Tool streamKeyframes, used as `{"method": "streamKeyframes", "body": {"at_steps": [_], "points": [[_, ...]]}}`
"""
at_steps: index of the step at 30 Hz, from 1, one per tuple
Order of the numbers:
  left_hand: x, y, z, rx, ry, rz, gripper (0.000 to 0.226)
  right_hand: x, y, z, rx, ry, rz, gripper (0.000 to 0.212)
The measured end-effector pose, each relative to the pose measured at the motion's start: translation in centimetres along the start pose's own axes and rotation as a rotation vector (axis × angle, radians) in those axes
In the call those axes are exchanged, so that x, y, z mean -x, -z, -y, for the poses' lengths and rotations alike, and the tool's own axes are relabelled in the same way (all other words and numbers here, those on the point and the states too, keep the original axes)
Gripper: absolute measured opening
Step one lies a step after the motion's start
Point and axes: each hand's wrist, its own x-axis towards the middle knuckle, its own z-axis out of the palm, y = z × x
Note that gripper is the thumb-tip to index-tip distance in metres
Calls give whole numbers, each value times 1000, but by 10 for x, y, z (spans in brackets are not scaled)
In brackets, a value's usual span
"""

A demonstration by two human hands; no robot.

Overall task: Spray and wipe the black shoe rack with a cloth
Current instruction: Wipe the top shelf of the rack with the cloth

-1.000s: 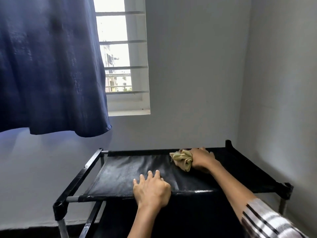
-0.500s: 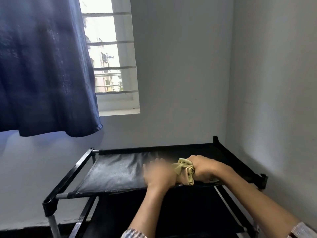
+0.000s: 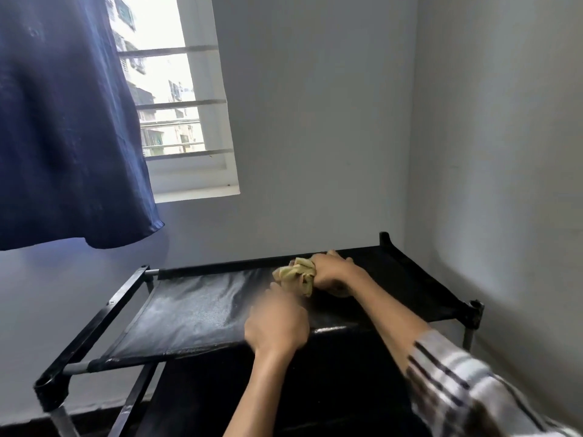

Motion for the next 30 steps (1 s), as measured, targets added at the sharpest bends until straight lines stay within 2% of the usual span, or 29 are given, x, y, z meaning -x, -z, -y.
{"method": "streamKeyframes", "body": {"at_steps": [2,4,6,13,19,23,27,30], "points": [[2,0,-3,-11,11,-45,54,26,10,-10,-23,108,144,16],[3,0,-4,-11,25,-68,55,54,22,-20,-64,178,263,18],[1,0,-4,-18,35,-59,56,73,28,-26,-102,198,304,20],[-6,-2,1,-177,-53,142,59,54,-1,-25,-30,101,-13,7],[-11,-5,4,-220,-78,197,55,-23,-1,-42,38,-71,-209,28],[-9,-3,6,-226,-83,185,55,-31,2,-56,77,-122,-213,33],[-4,-2,1,-215,-86,175,55,-10,11,-104,98,-325,-197,33],[-1,-3,-4,-207,-91,183,54,-5,11,-102,89,-415,-176,34]]}}
